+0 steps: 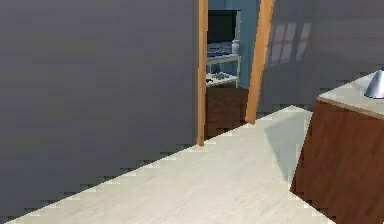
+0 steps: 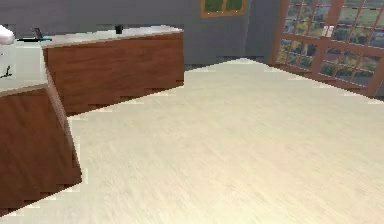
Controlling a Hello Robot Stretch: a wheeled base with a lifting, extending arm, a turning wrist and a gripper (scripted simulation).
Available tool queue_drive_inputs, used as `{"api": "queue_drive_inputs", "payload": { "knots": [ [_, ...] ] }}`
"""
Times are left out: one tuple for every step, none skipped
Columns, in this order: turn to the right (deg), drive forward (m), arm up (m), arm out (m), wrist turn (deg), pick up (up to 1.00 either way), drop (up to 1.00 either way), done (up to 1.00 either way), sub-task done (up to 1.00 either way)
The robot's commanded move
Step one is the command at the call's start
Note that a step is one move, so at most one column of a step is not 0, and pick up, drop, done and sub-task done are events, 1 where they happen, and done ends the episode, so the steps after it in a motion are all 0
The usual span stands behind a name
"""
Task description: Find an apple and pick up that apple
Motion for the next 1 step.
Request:
{"api": "queue_drive_inputs", "payload": {
  "knots": [
    [0.0,0.10,0.00,0.00,0.0,0.00,0.00,0.00,0.00]
  ]
}}
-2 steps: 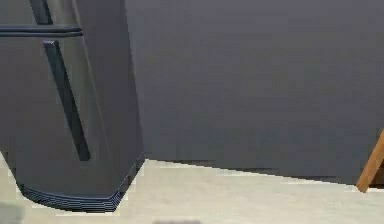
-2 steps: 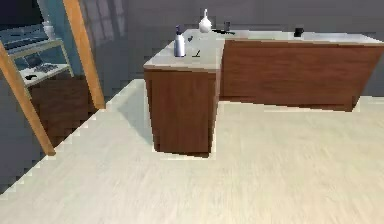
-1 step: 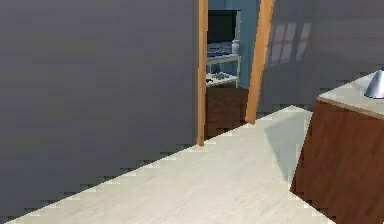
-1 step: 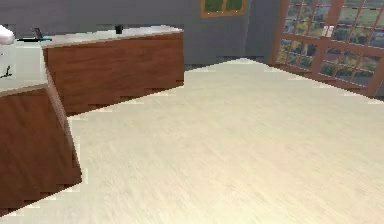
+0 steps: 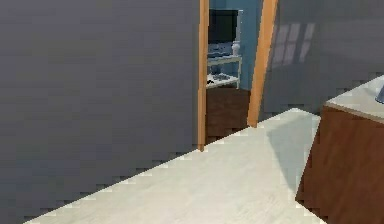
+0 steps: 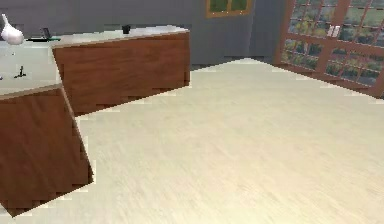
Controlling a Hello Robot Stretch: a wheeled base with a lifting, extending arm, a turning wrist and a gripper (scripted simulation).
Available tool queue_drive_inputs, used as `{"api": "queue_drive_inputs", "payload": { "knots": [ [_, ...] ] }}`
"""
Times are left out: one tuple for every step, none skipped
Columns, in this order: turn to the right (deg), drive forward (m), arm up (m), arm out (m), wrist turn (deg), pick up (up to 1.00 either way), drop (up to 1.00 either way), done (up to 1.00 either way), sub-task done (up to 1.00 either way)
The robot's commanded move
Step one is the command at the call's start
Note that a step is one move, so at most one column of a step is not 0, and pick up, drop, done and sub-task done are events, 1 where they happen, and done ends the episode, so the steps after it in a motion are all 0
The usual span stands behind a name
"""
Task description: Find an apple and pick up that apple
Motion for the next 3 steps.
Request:
{"api": "queue_drive_inputs", "payload": {
  "knots": [
    [-45.0,0.00,0.00,0.00,0.0,0.00,0.00,0.00,0.00],
    [-30.0,0.00,0.00,0.00,0.0,0.00,0.00,0.00,0.00],
    [0.0,0.25,0.00,0.00,0.0,0.00,0.00,0.00,0.00]
  ]
}}
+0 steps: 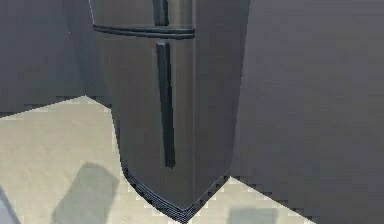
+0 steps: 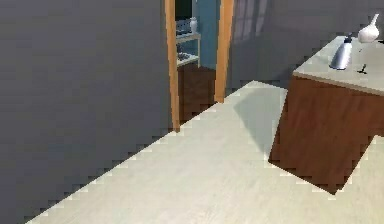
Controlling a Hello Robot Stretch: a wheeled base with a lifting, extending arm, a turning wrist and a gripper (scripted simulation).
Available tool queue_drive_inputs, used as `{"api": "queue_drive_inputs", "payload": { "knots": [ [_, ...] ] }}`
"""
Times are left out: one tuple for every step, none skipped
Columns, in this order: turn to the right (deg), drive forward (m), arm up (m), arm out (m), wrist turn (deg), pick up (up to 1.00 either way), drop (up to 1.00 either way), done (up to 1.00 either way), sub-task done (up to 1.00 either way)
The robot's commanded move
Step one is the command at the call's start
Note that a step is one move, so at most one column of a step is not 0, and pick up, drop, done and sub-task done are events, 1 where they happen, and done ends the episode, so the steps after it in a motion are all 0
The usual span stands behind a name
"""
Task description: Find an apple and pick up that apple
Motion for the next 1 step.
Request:
{"api": "queue_drive_inputs", "payload": {
  "knots": [
    [45.0,0.00,0.00,0.00,0.0,0.00,0.00,0.00,0.00]
  ]
}}
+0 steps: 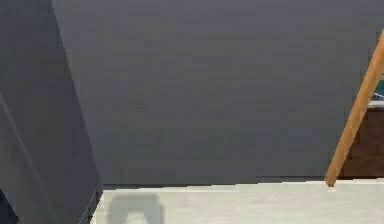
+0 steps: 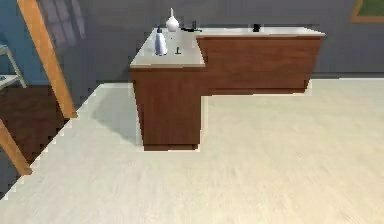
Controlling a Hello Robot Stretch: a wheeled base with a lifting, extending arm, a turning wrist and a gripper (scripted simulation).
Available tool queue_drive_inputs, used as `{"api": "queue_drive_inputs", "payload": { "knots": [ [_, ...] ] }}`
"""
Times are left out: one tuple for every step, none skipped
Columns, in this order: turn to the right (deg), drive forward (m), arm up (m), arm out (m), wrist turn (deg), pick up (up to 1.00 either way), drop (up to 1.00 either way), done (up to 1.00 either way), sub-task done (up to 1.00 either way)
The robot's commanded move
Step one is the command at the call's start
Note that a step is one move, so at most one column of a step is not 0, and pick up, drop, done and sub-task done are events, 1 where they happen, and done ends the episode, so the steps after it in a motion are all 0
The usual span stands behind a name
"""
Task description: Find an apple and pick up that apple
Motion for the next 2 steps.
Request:
{"api": "queue_drive_inputs", "payload": {
  "knots": [
    [45.0,0.00,0.00,0.00,0.0,0.00,0.00,0.00,0.00],
    [45.0,0.00,0.00,0.00,0.0,0.00,0.00,0.00,0.00]
  ]
}}
